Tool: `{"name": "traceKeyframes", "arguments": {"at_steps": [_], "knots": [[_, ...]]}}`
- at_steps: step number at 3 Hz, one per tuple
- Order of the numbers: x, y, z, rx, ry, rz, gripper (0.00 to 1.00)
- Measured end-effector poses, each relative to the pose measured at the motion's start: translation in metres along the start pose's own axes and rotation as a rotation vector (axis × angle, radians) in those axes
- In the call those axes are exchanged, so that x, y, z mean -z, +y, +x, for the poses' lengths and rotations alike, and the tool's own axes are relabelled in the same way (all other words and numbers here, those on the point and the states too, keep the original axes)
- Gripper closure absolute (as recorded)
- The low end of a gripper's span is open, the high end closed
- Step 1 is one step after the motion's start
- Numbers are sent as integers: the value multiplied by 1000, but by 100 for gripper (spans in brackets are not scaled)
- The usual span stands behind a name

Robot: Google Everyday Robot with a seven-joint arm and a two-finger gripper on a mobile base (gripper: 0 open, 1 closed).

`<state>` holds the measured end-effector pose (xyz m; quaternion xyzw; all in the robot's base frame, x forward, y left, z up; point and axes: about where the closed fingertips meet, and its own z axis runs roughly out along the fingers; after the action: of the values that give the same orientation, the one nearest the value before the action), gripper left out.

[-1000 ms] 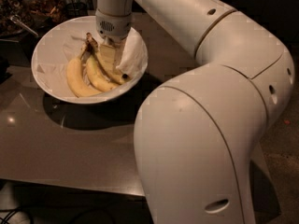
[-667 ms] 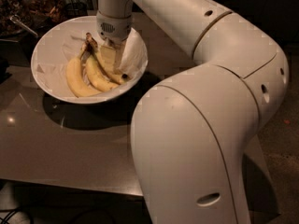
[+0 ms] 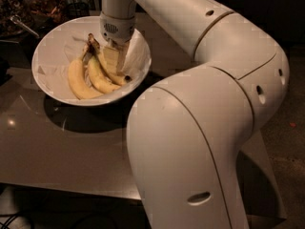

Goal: Pick banana from white bowl

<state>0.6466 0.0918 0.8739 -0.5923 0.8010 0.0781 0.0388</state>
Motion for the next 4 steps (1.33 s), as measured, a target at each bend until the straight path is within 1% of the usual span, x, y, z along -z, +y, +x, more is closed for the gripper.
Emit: {"name": "traceKeyframes", "arguments": {"at_steps": [1,2,3,4], "knots": [[4,-1,5,-5,-8,6,65],[15,3,9,-4,-15,30,59],[21,6,10,0,-12,39,60],[22,11,8,19,-7,36,58]]}}
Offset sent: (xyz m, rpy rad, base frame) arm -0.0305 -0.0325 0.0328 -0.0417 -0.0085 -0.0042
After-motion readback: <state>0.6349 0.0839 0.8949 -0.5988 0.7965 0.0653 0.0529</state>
